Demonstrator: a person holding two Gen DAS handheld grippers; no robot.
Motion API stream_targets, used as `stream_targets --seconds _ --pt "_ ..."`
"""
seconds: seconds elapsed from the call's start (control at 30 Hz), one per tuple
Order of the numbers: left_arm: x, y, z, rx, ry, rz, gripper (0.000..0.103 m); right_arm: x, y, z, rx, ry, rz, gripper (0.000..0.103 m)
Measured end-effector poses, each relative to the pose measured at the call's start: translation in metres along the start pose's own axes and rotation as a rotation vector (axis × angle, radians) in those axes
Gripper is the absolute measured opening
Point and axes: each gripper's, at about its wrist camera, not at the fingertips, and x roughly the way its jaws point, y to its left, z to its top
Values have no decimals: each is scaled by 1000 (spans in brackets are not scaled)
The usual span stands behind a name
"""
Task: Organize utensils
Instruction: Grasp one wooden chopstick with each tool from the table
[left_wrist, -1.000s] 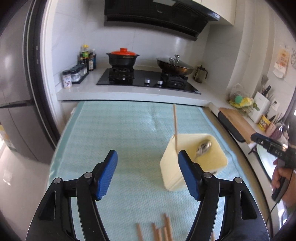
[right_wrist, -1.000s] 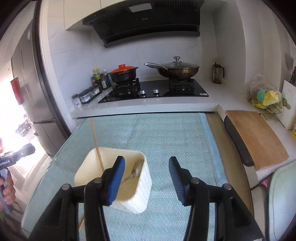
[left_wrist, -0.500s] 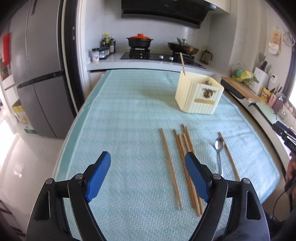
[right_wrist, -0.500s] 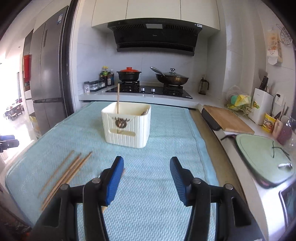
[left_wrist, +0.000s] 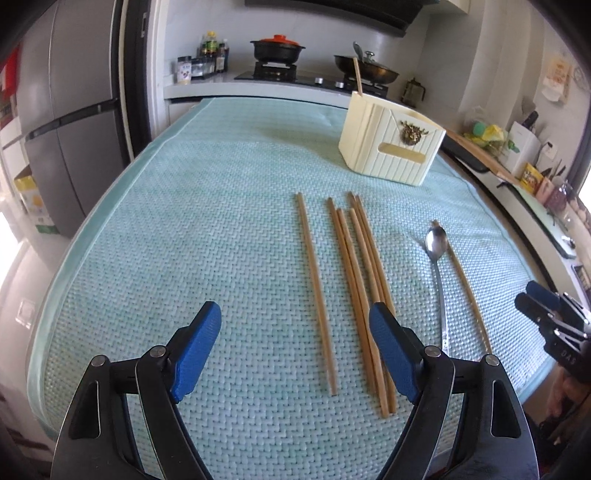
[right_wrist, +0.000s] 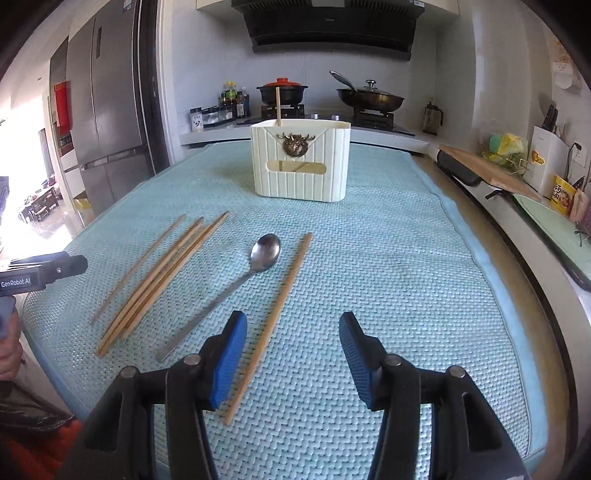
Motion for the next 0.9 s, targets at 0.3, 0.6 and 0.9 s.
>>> stream_targets --seconds 0.3,0.6,0.9 --pt "13 2 -1 -2 24 -16 84 22 4 3 19 62 11 53" --pt "38 0 6 23 77 2 84 41 7 4 23 122 25 52" --pt "64 2 17 40 138 30 84 66 9 7 13 198 19 48"
